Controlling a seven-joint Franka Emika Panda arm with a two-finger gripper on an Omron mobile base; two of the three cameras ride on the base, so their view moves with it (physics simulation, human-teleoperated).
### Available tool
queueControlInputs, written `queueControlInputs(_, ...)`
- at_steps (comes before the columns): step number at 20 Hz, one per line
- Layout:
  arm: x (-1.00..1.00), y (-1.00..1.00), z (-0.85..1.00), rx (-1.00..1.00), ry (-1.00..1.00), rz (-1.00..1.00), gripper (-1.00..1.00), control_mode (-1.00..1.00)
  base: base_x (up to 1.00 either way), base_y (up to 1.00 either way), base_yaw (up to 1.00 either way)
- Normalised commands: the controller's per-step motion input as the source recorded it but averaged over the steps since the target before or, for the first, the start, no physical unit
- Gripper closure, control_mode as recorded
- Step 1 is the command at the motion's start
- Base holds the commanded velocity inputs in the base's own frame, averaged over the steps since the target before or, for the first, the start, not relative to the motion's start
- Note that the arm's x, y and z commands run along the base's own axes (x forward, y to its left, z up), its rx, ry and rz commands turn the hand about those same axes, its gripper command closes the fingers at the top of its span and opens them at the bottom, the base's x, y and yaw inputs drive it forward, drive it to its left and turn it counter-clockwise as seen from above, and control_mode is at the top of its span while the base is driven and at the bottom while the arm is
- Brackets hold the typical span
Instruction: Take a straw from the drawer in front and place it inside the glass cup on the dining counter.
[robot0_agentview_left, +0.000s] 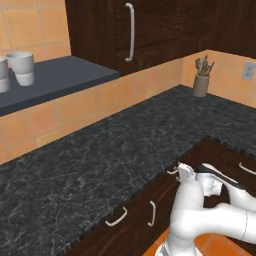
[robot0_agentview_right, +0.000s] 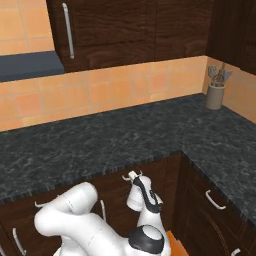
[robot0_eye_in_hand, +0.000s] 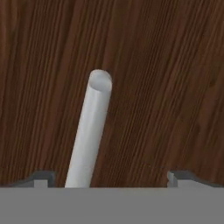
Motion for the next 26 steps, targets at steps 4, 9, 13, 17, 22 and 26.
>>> queueControlInputs(4, 0.00, -0.19, -0.76, 0.09, 0.02, 0.00, -1.00, -1.00, 0.00, 0.00, 0.00)
queueControlInputs(9, 0.22, -0.02, -0.35, 0.09, -0.03, 0.00, -1.00, -1.00, 0.00, 0.00, 0.00)
queueControlInputs(13, 0.41, 0.01, -0.28, 0.04, -0.01, 0.00, 1.00, -1.00, 0.00, 0.00, 0.00)
queueControlInputs(17, 0.47, 0.09, -0.11, 0.00, 0.00, -0.04, 1.00, -1.00, 0.00, 0.00, 0.00)
queueControlInputs(22, 0.31, 0.00, -0.03, -0.01, 0.21, -0.18, 1.00, -1.00, 0.00, 0.00, 0.00)
queueControlInputs(26, 0.12, -0.08, 0.00, -0.06, 0.68, -0.28, 1.00, -1.00, 0.00, 0.00, 0.00)
